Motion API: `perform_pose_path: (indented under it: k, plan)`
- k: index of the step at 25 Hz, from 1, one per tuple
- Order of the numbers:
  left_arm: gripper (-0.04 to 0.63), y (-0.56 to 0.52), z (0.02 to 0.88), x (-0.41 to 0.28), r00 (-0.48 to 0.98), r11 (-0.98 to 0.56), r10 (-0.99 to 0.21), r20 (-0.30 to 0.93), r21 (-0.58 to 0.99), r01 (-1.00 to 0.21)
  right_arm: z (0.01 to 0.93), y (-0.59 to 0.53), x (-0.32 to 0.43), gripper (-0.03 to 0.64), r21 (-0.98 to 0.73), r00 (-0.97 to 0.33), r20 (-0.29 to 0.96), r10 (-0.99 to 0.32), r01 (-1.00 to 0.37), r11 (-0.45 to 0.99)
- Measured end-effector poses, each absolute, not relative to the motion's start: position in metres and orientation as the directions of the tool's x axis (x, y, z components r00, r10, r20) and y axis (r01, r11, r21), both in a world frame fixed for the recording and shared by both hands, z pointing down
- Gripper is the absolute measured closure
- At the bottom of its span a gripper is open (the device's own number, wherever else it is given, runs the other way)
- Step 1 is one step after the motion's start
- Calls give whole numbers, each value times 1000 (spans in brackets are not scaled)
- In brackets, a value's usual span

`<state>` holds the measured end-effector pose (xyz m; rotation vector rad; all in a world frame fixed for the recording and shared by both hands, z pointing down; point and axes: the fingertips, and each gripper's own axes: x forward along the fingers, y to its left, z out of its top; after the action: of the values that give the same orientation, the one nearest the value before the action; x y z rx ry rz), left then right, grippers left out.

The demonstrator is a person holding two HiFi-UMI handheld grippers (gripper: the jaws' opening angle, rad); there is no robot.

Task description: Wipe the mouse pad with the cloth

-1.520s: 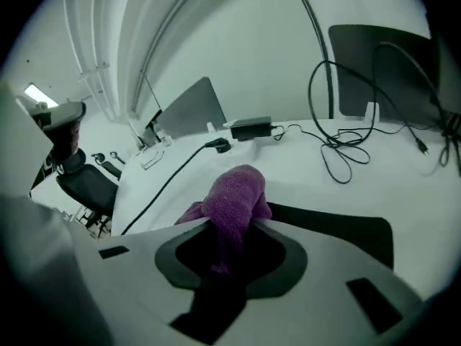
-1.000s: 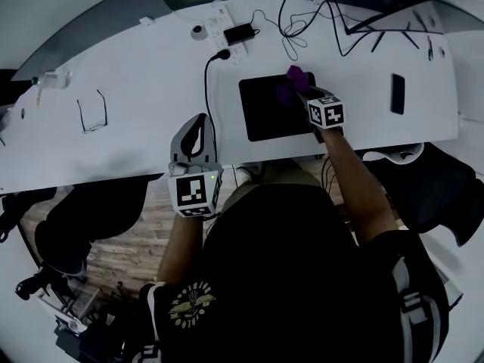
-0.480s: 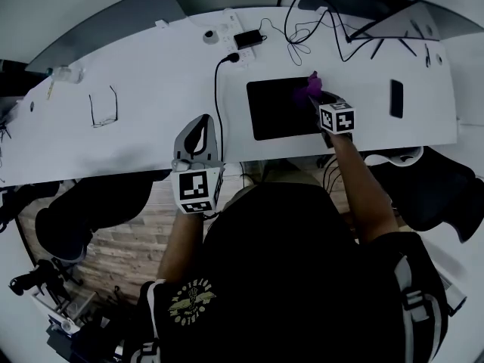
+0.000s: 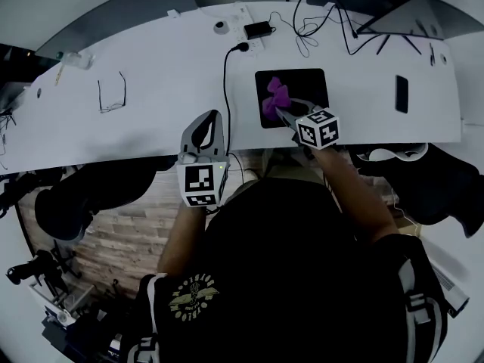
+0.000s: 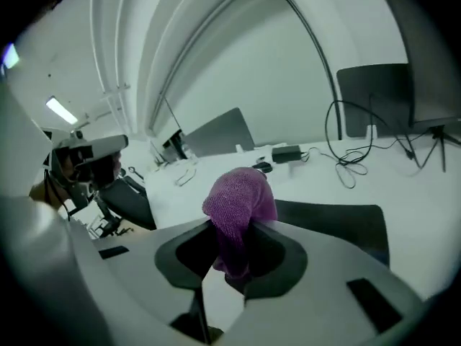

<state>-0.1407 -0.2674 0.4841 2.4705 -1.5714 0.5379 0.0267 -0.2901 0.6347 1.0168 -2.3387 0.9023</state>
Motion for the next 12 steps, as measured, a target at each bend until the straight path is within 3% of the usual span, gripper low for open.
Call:
perform_pose_path:
  k: [6, 12]
  plan:
    - [593, -255, 475, -143, 378, -437, -841, 387, -74, -897, 696, -277, -5, 524, -405, -625, 692, -361, -750, 523]
    - [594, -247, 481, -145, 364, -429, -836, 410, -76, -900, 739, -273, 29, 523, -319, -523, 789, -323, -797, 513]
